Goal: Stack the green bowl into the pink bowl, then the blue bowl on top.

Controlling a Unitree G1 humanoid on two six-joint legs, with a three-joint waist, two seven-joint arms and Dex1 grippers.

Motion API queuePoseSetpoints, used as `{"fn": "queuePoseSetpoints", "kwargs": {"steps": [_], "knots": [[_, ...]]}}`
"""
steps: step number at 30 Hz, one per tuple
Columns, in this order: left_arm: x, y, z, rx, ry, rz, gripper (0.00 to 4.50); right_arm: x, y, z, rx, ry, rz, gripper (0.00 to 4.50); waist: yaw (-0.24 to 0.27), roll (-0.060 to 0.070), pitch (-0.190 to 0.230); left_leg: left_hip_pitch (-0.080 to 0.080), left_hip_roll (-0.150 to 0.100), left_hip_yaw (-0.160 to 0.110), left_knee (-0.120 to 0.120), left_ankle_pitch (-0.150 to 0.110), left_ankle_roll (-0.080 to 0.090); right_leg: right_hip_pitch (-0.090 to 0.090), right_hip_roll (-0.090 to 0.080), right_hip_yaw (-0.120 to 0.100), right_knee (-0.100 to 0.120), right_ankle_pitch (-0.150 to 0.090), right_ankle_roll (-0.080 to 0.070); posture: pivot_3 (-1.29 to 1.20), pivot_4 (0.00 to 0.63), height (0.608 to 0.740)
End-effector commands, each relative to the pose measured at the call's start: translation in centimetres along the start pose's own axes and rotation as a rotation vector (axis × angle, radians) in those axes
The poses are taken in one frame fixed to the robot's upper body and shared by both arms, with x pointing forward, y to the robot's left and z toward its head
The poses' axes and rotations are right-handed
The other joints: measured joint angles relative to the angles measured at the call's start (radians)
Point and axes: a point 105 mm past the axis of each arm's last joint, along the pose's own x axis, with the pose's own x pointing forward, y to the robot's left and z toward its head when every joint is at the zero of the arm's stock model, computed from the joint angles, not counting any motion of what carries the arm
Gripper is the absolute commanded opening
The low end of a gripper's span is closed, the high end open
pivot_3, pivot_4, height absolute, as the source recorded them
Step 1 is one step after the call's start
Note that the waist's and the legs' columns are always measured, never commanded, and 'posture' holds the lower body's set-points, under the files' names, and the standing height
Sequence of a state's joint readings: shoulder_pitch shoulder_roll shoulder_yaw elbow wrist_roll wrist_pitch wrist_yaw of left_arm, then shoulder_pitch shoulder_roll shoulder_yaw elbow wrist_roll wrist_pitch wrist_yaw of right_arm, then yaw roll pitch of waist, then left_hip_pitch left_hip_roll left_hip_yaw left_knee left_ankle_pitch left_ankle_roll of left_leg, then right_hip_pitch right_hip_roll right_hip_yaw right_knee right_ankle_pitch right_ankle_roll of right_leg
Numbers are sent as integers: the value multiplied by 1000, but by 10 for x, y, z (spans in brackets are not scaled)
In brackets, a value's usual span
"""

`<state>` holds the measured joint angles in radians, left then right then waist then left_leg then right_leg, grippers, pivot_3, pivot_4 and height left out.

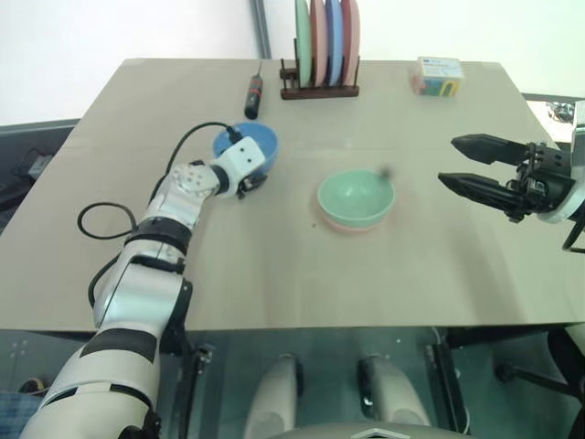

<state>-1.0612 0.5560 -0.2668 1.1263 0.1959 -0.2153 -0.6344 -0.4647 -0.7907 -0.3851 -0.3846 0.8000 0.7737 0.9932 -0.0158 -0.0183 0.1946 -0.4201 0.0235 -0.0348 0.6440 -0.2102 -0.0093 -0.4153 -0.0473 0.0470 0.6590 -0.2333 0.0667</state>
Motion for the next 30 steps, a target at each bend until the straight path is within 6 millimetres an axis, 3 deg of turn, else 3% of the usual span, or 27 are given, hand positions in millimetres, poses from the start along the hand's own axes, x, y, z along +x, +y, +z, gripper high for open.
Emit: {"fn": "queuePoseSetpoints", "kwargs": {"steps": [1, 3, 9, 12, 15, 17, 20, 25, 30], "knots": [[-2, 11, 14, 49, -36, 15, 794, -3, 3, 13, -67, -16, -3, 3375, 1, 0, 0, 0, 0, 0, 0, 0, 0, 0, 0, 0, 0, 0, 0, 0, 150, 740], [-2, 12, 16, 65, -42, 9, 52, -3, 3, 13, -67, -14, -4, 3375, 2, 0, 0, 0, 0, 0, 0, 0, 0, 0, 0, 0, 0, 0, 0, 0, 150, 740], [-6, 12, 35, 135, -110, -52, 52, -3, 2, 12, -65, -9, -6, 3375, 2, 0, 0, -1, 0, -1, 1, 0, 0, 0, 0, -1, 1, 0, 0, 0, 150, 740], [-11, 12, 70, 219, -218, -99, 52, -2, 1, 12, -64, -7, -2, 3375, 2, 0, 0, -2, 0, -1, 2, 0, 0, -1, 0, -1, 1, 0, 0, 0, 150, 740], [-24, 4, 119, 312, -385, -181, 52, -1, 0, 12, -63, -7, 1, 3375, 3, 0, 0, -6, 0, -4, 4, 0, 0, -3, 0, -3, 1, 0, 0, 0, 150, 740], [-43, -12, 154, 422, -523, -266, 52, 1, 0, 12, -61, -7, 8, 3375, 5, 0, 0, -11, 0, -5, 6, 0, 0, -5, 0, -4, 1, 0, 0, 0, 150, 740], [-65, -31, 180, 595, -610, -350, 52, 3, 1, 11, -60, -5, 18, 3375, 3, 0, 0, -11, 0, -5, 7, 0, 0, -6, -1, -4, 1, 0, 0, 0, 150, 740], [-93, -59, 201, 733, -703, -495, 52, 5, 1, 13, -68, -9, 24, 3375, -5, 0, 0, -9, 0, -4, 7, 0, 0, -6, 0, -3, 4, 0, 0, 0, 150, 740], [-101, -76, 195, 779, -695, -596, 52, 3, 1, 14, -72, -9, 15, 3375, -1, 0, 0, -9, 0, -4, 8, 0, 0, -5, 0, -3, 3, 0, 0, 0, 150, 740]]}}
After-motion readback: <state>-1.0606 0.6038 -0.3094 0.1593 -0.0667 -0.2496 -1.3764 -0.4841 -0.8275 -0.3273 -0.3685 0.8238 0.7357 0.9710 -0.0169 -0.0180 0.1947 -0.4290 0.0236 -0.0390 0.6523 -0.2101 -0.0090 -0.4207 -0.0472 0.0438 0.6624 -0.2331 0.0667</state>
